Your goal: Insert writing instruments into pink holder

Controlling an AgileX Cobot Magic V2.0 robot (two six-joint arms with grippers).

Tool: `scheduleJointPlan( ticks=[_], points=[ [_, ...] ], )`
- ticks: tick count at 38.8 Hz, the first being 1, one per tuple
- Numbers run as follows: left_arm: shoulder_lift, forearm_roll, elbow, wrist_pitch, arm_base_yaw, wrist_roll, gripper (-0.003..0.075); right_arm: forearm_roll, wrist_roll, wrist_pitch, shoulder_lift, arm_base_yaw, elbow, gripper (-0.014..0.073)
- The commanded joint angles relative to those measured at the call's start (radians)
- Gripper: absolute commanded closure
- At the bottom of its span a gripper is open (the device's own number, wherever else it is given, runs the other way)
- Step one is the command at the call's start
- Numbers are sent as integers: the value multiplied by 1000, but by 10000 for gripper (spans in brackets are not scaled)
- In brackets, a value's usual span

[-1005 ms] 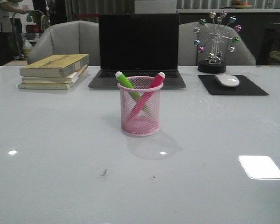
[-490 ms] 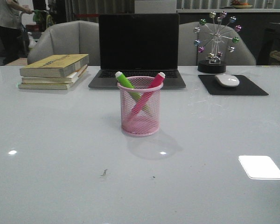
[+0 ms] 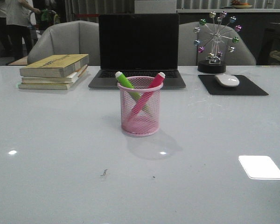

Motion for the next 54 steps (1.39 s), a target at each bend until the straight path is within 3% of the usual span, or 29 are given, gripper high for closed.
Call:
scheduleJointPlan(
  ticks=[1,31,45,54],
  points=[
    [4,0,-30,-87,0,-5,430,-1,-4,-60,-3,-4,-25,218],
    [4,0,-30,-87,0,-5,430,15,-4,-121,-28,-4,-25,227],
    [4,0,-30,-87,0,-5,430,21,-4,-156,-91,-4,-25,563],
    [4,0,-30,-87,0,-5,430,25,-4,-155,-140,-4,-22,566]
  ],
)
